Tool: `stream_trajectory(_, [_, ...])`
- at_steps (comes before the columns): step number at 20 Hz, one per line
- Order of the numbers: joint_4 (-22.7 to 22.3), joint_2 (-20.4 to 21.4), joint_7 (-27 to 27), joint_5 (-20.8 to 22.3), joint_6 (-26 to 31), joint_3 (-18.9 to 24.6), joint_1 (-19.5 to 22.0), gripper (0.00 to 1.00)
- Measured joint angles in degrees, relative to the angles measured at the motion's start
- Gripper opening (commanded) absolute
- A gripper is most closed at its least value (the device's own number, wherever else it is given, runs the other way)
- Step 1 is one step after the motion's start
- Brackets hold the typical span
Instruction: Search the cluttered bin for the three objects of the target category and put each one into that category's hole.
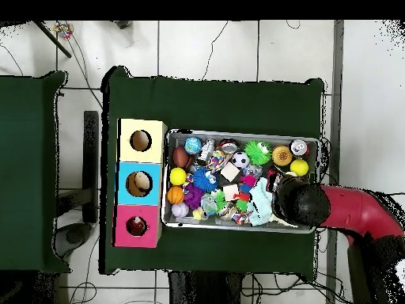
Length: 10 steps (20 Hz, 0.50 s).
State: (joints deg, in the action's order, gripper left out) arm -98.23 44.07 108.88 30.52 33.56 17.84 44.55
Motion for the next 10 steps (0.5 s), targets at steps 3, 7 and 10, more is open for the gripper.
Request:
stream_trajectory(3, [-0.4,0.9,0.0,-2.4,0.2,-0.3,-2.3,1.0])
stream_trajectory(7, [-2.0,0.2,0.0,-5.4,-0.2,-0.8,-4.3,1.0])
stream_trajectory(10, [-3.6,-1.1,0.0,-5.9,-1.5,-1.7,-5.7,1.0])
